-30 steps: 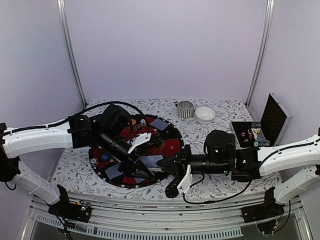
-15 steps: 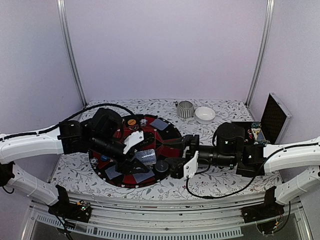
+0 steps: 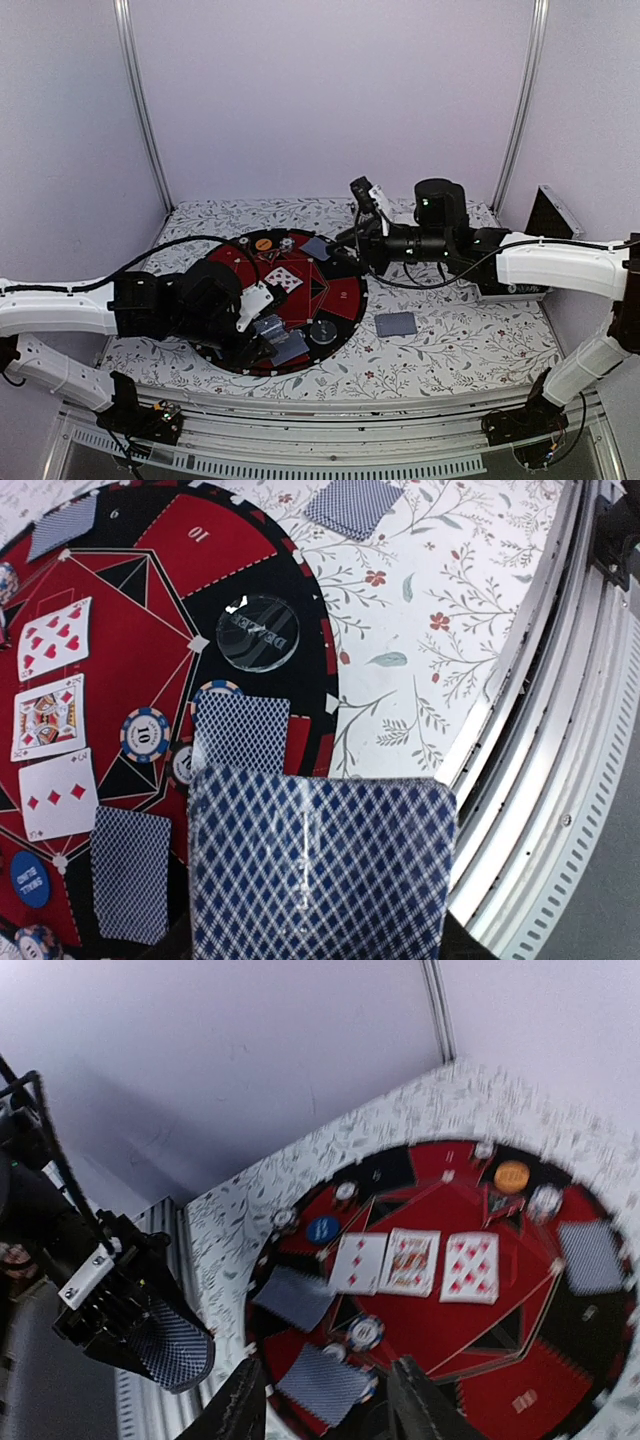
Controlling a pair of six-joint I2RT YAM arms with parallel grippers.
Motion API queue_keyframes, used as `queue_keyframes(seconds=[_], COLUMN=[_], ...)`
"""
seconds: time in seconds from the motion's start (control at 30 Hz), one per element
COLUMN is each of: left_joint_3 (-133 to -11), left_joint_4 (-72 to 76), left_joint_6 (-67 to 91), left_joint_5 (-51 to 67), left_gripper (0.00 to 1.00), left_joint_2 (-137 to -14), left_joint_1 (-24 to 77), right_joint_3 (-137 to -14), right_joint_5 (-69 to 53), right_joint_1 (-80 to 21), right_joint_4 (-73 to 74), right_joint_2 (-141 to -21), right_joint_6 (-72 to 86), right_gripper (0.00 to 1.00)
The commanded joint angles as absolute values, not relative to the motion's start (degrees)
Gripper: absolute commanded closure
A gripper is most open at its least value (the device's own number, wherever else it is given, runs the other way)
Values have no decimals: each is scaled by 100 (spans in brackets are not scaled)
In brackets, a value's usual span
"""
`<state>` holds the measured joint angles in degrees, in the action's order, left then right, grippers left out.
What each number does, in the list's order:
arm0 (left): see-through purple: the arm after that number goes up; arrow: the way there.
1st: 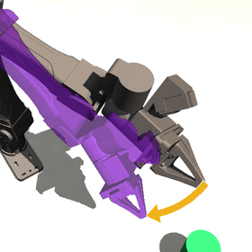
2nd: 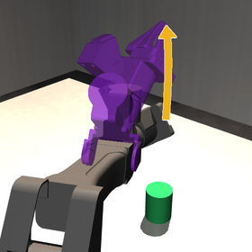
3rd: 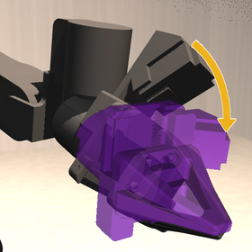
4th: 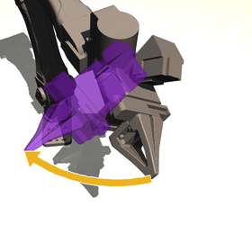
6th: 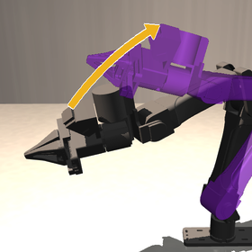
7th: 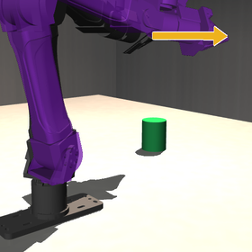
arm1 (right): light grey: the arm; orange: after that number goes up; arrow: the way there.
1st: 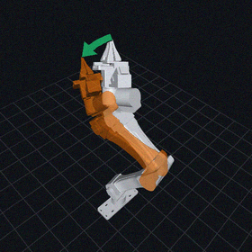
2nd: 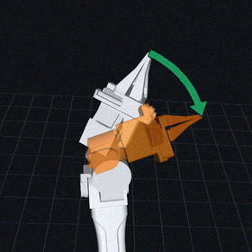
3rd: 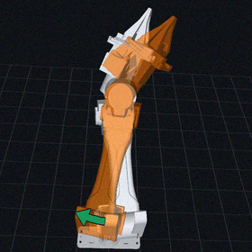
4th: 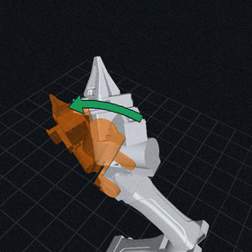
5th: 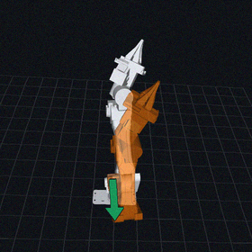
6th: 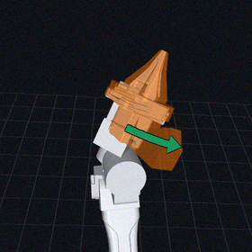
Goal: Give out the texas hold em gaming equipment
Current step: Pick up the poker card from the poker table mat.
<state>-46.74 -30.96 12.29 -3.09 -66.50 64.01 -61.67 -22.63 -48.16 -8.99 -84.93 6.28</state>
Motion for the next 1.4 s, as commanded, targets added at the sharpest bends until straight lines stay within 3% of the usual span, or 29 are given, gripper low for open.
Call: queue_keyframes(seconds=[0.0, 0.27, 0.57, 0.87, 1.37], left_joint_3=[-4666, -4256, -3862, -3566, -3270], left_joint_4=[-3384, -3966, -3573, -2610, -1235], left_joint_6=[2115, 3951, 4482, 3785, 2841], left_joint_5=[-1389, -2118, -2336, -2199, -1345], left_gripper=[66, 67, 68, 68, 71], left_joint_2=[-6721, -7107, -7379, -7129, -8133], left_joint_1=[6839, 7364, 7506, 6974, 6234], right_joint_3=[-5894, -6027, -6310, -6381, -6470], right_joint_5=[-3165, -2750, -2867, -2663, -3174], right_joint_1=[-4876, -5431, -5620, -5636, -5642], right_joint_4=[-308, -354, -526, -824, -1322], right_joint_2=[-9206, -10367, -11311, -11681, -12028], right_joint_6=[3203, 3568, 3729, 4006, 4579], right_gripper=[62, 65, 63, 60, 61])
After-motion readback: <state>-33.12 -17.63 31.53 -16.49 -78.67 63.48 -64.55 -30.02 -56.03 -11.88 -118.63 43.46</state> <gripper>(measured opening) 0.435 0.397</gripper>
